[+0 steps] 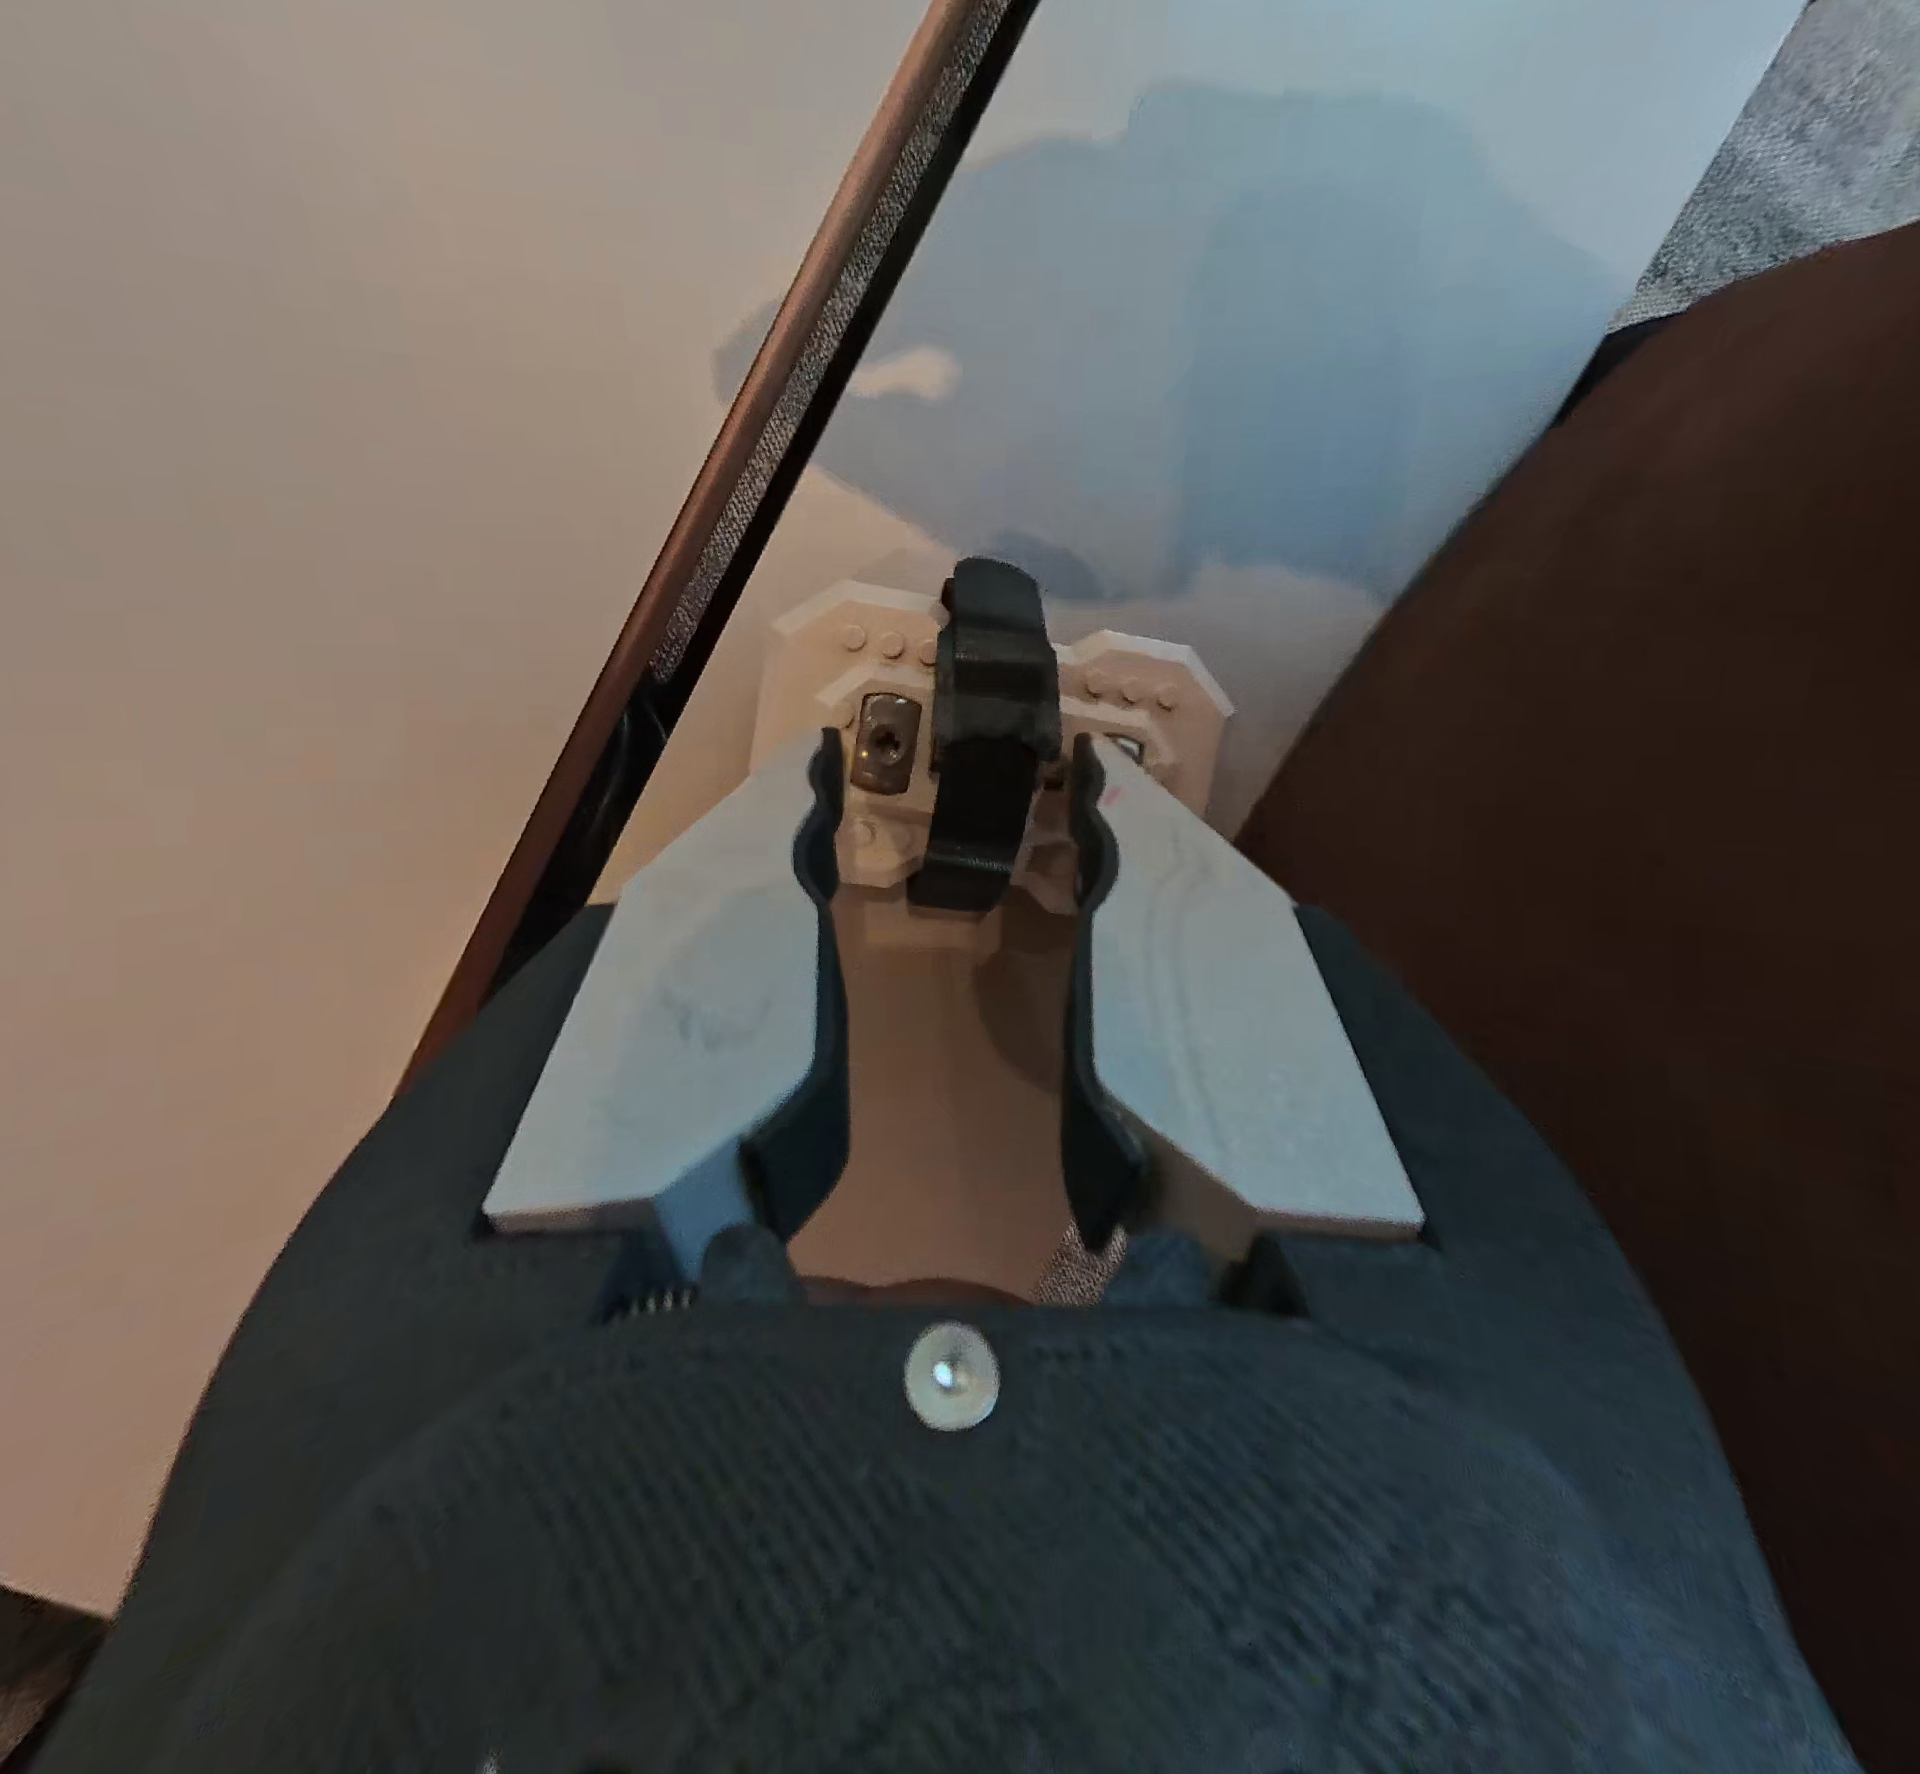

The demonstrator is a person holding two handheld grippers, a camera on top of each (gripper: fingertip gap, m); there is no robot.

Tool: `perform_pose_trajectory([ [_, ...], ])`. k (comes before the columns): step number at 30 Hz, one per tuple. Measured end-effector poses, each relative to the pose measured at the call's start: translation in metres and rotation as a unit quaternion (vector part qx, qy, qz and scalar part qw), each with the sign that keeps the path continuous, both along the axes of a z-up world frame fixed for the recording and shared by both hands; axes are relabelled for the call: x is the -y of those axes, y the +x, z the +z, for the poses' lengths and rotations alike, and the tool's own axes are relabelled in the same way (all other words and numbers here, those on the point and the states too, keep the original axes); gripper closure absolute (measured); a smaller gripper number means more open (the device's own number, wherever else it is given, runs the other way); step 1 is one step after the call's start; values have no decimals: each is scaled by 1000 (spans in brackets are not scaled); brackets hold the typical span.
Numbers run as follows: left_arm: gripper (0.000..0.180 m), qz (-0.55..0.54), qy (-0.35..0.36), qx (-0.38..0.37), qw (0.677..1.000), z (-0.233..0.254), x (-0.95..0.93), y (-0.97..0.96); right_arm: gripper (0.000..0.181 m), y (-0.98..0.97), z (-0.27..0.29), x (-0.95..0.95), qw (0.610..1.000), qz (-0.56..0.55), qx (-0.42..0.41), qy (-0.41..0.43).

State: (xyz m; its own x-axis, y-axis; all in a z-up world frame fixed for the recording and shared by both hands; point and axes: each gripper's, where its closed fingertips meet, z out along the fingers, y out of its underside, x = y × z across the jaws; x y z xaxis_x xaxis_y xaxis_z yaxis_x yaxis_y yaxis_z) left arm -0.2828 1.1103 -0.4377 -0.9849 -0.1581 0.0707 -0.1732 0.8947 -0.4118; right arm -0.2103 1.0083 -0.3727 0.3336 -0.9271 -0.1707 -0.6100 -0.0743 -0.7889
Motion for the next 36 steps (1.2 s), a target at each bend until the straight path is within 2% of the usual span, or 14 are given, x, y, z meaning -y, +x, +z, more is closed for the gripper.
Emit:
perform_pose_trajectory([
  [4,138,-1,16,-1,1000,-4,4,-4,181,-15,-13,-19,994,47,-52,87],
  [7,138,-8,24,1,1000,-7,5,-5,181,-30,-26,-23,989,68,-86,99],
  [9,139,-11,21,4,1000,-7,5,-4,169,-41,-34,-26,983,84,-117,114],
  [15,142,-16,8,-8,1000,-11,7,-1,167,-76,-51,-38,937,93,-233,244],
  [20,140,-32,3,-4,999,-9,8,3,167,-80,-55,-41,897,52,-267,350],
  [24,147,-47,5,-7,999,-11,7,2,166,-81,-60,-49,889,56,-282,357],
  [30,145,-63,-4,-8,998,-11,5,-2,164,-83,-77,-74,878,73,-323,344],
  [33,154,-72,-8,-17,997,-11,6,-4,161,-76,-86,-75,871,44,-335,358],
  [36,147,-74,-11,-19,997,-11,7,-7,161,-70,-87,-74,861,31,-331,384],
])
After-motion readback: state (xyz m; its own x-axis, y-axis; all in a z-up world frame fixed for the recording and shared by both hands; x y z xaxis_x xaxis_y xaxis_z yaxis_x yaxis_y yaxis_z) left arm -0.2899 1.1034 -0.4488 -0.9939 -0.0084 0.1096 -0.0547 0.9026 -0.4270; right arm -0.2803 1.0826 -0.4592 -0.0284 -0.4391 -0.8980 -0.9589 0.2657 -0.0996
